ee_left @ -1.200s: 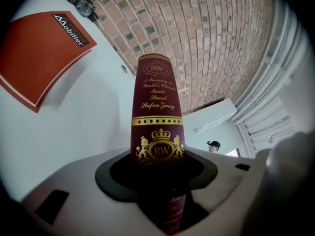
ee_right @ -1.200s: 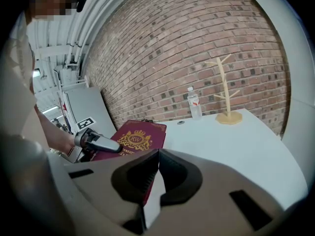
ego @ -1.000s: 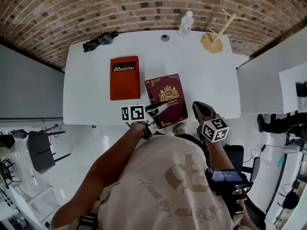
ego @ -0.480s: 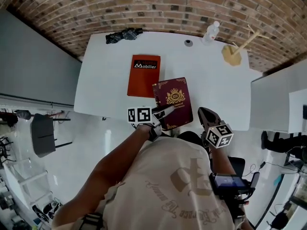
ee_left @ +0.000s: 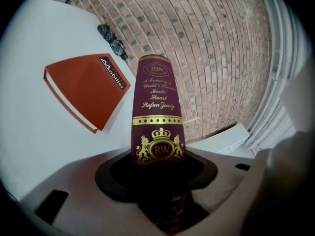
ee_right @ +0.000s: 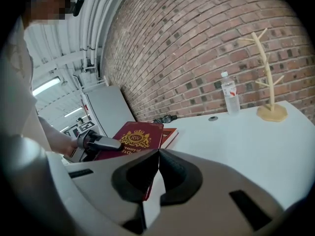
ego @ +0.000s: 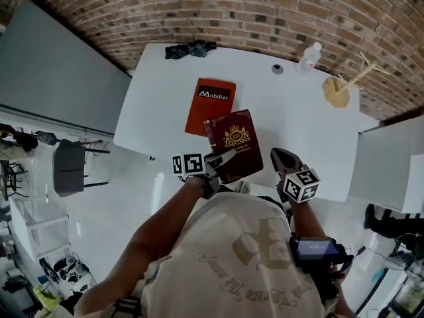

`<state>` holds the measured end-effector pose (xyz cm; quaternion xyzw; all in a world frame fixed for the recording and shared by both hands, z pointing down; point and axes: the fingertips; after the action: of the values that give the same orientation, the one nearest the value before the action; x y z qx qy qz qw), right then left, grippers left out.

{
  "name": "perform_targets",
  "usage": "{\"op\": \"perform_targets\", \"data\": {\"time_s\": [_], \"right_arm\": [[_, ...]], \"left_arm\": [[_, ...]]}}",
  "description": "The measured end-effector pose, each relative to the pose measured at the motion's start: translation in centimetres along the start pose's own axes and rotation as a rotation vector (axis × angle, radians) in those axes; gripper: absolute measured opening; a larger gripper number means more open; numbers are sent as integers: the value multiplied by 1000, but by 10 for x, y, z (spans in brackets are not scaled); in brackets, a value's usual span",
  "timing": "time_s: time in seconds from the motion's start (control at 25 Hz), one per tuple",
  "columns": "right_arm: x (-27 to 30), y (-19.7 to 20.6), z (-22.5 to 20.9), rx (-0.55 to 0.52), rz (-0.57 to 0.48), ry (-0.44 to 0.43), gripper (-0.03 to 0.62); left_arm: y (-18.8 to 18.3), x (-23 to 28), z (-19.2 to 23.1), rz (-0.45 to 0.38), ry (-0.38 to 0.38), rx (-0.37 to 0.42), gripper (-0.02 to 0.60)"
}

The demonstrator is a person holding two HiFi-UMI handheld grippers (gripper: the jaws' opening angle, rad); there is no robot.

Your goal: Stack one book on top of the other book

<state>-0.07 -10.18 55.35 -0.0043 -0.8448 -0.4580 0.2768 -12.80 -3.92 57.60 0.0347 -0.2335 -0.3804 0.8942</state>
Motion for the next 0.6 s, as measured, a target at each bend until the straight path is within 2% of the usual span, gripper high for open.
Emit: {"op": "perform_targets", "data": {"time_s": [0.32,0.6], "right_arm": [[21,-8,-1,-15,15,-125,21],[36,-13,8,-8,14,-184,21]], "left_arm": [[-11,-33,13,-151,-70,-77,233],[-28,-55,15,-183,-110,-50,233]]}}
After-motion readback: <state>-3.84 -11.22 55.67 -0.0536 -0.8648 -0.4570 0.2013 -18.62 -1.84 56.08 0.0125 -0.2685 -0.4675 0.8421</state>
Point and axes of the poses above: the fingertips, and each gripper's own axes: x forward along the fingers, z to its left, y out of its underside, and after that the axes turned 5 degrees about z, right-handed
